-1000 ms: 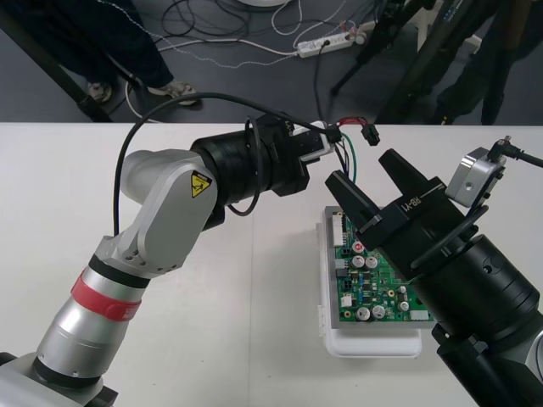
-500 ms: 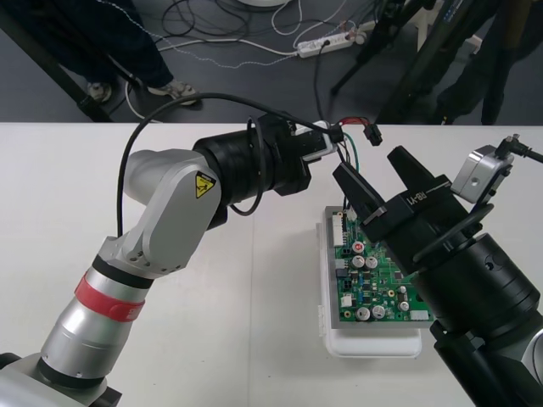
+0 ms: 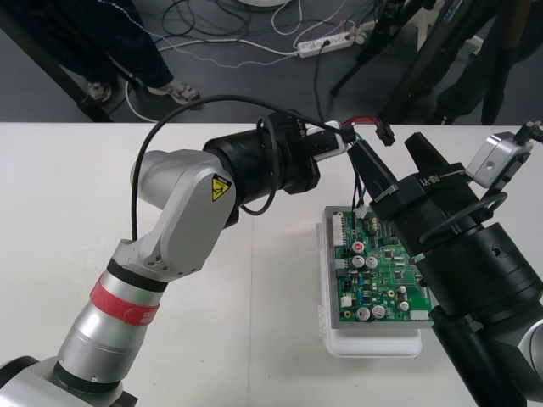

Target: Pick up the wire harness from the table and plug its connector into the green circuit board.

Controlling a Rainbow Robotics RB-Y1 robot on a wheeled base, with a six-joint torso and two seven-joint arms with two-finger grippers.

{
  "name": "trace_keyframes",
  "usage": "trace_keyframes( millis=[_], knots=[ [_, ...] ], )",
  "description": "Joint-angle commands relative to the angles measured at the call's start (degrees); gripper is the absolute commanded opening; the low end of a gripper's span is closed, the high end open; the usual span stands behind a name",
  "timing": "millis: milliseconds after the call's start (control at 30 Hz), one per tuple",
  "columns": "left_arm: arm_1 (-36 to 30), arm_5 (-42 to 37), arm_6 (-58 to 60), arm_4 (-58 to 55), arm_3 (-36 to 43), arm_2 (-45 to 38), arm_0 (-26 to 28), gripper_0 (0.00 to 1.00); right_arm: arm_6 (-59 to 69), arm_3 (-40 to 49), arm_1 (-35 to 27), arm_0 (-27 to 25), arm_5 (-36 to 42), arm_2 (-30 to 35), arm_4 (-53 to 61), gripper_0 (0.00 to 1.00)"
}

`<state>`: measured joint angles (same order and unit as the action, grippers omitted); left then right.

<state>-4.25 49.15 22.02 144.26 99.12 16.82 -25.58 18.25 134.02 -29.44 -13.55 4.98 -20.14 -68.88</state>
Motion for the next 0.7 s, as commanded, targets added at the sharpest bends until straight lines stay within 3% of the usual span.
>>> trace_keyframes(
  millis=[33,700],
  knots=[
    [3.4,-3.6,4.2,1.8,2.7,0.8,0.4,0.00,0.8,-0.2,2.1,2.4,1.1,-0.5,-0.5,1.00],
    [5.2,-4.2,5.0,6.5,2.7,0.8,1.3,0.00,1.2,-2.0,2.2,2.7,4.3,-0.3,-0.5,1.00]
  ],
)
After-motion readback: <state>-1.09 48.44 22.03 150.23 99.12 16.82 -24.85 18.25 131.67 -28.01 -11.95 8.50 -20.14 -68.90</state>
